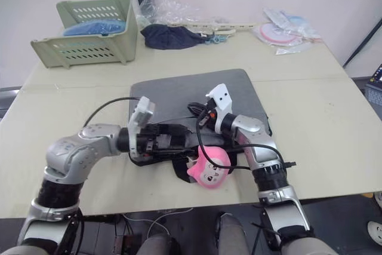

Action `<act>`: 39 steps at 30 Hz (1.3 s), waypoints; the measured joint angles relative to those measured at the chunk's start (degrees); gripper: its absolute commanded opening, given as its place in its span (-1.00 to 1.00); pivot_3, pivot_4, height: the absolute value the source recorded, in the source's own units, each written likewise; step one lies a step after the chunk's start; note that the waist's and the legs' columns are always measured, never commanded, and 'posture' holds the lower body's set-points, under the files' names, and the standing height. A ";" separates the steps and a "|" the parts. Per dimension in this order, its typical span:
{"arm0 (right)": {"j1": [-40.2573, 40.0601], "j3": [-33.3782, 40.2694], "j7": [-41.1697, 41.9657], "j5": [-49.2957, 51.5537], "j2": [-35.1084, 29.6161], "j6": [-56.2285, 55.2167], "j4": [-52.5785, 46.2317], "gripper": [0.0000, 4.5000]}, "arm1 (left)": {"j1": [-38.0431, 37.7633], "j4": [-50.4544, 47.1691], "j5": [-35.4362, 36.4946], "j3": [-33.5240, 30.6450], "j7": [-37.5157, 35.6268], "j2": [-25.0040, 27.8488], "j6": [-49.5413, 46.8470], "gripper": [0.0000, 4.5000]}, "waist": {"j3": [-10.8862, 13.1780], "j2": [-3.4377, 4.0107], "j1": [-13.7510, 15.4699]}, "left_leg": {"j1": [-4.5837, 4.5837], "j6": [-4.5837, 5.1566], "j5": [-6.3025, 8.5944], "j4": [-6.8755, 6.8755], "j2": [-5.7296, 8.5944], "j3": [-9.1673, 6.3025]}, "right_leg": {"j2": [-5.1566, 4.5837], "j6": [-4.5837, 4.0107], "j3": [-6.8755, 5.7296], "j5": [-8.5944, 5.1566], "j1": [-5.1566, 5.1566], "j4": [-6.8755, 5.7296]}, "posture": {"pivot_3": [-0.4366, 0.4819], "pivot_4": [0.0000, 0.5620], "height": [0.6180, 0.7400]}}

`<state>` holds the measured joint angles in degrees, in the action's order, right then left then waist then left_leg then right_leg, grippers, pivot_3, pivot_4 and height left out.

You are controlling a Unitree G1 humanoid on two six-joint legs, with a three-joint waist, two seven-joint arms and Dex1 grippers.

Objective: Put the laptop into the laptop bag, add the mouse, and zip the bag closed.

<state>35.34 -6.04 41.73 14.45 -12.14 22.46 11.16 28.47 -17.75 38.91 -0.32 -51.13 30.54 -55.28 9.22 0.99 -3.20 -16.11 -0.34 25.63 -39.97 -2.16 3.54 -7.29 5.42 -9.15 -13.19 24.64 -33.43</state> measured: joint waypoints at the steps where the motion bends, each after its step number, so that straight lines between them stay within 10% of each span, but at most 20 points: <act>1: 0.02 0.00 0.00 0.00 0.00 0.00 0.01 -1.00 | 0.00 -0.47 0.89 -1.49 0.56 0.67 -0.74 0.98 | 0.00 0.00 0.00 | 0.00 0.00 0.00 0.00 0.00 0.00 | 0.00 0.00 0.00 0.00 0.00 0.00 | -0.05 -0.47 1.00; 12: -0.55 -0.03 -1.32 0.00 0.12 2.72 -4.05 -1.00 | -4.37 3.74 4.37 -18.20 3.78 12.68 -1.24 0.98 | 0.09 0.14 0.05 | -0.06 -0.10 0.01 0.07 -0.06 0.04 | 0.12 -0.03 -0.01 -0.02 0.15 0.01 | -0.05 -0.47 1.00; 31: 6.73 3.70 -6.76 1.67 -5.61 19.93 -22.57 -1.00 | -4.48 10.43 2.79 -18.24 2.68 13.41 4.86 0.98 | 0.76 0.43 0.20 | -0.56 -0.17 -0.05 0.04 0.02 0.39 | 0.16 -0.02 -0.15 -0.01 0.91 -0.03 | -0.05 -0.47 1.00; 39: 8.83 14.59 -7.55 5.55 -19.66 31.36 -25.12 -1.00 | -7.90 18.02 -0.45 -18.27 0.90 15.47 8.35 0.98 | 0.88 0.33 0.58 | -0.63 -0.14 -0.06 0.03 0.06 0.43 | 0.14 -0.02 -0.16 -0.01 0.91 0.01 | -0.05 -0.47 1.00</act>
<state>44.17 8.55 34.18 19.99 -31.80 53.83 -13.97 20.57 0.27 38.46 -18.60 -50.23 46.01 -46.93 10.09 1.32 -2.62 -16.74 -0.48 25.57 -39.93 -2.11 3.97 -7.15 5.40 -9.31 -13.20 25.55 -33.42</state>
